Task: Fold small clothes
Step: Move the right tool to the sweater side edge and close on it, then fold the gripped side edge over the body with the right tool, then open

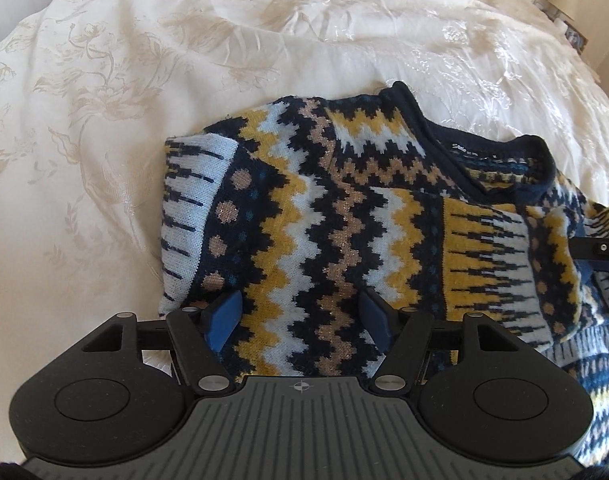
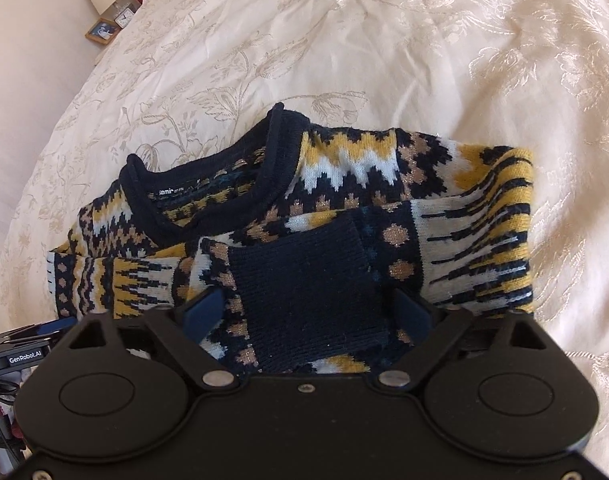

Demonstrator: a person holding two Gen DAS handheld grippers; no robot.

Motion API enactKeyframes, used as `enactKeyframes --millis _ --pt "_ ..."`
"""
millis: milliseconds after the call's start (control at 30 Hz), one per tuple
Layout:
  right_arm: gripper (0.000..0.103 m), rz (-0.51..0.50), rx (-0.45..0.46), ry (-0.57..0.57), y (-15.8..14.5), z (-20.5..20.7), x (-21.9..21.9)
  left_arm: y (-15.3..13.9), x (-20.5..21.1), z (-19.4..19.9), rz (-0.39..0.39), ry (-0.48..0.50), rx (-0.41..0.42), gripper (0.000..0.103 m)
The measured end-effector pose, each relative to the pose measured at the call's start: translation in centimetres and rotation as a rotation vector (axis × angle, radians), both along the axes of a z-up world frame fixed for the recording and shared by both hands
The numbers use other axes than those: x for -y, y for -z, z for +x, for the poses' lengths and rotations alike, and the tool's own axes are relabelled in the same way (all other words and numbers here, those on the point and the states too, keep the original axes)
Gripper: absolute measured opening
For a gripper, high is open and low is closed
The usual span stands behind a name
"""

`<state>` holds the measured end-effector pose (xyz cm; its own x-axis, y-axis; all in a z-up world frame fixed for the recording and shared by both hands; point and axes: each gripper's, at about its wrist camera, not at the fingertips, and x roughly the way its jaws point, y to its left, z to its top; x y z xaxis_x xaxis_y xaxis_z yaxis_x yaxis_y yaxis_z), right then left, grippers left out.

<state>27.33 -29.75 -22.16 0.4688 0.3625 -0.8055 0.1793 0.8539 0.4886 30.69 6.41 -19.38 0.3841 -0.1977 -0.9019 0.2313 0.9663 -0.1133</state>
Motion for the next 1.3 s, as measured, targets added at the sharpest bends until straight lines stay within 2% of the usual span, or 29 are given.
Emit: enactKeyframes --millis 67,133,300,433,500,567,667,733,933,1100,1233,1300 --pt "0.049 0.021 0.001 0.02 -0.3 -0.4 0.7 -0.1 -0.1 0.0 0.001 0.0 0.001 0.063" --pt "0.019 0.056 -0.004 0.022 -0.4 -0.8 1.2 -0.1 -0.1 -0.1 0.002 0.004 0.003 0.063" --pt "0.017 0.047 0.055 0.001 -2.7 -1.9 0.5 -0.5 -0.4 -0.4 0.003 0.014 0.014 0.063" --pt "0.017 0.027 0.153 -0.03 -6.6 -3.4 0.1 -2.1 -1.1 -1.5 -0.014 0.009 0.044 0.063" --pt "0.017 0.011 0.189 -0.018 -8.3 -4.5 0.5 -3.0 -1.5 -2.1 -0.023 0.007 0.063 0.063" --pt "0.016 -0.019 0.185 0.02 -8.8 -5.5 1.5 -4.0 -2.1 -2.6 -0.031 0.002 0.084 0.063" --pt "0.016 -0.084 0.111 0.071 -7.6 -6.2 3.0 -4.9 -2.7 -2.7 -0.038 -0.016 0.102 0.064" --pt "0.017 -0.086 0.048 0.085 -5.9 -5.9 3.6 -5.0 -2.8 -2.4 -0.044 -0.028 0.102 0.064" --pt "0.018 -0.075 0.017 0.063 -4.1 -5.2 2.9 -4.6 -0.8 -0.7 -0.021 0.011 0.115 0.064" --pt "0.019 -0.114 0.0 0.047 -3.7 -5.2 2.7 -2.5 0.4 0.7 0.043 0.008 0.095 0.064" --pt "0.026 -0.16 -0.072 0.051 -2.5 -5.8 3.5 -0.2 -0.2 1.5 0.132 -0.015 0.044 0.064" --pt "0.023 -0.167 -0.095 0.073 -2.0 -6.5 4.0 0.3 -1.0 1.8 0.116 -0.032 0.022 0.067"
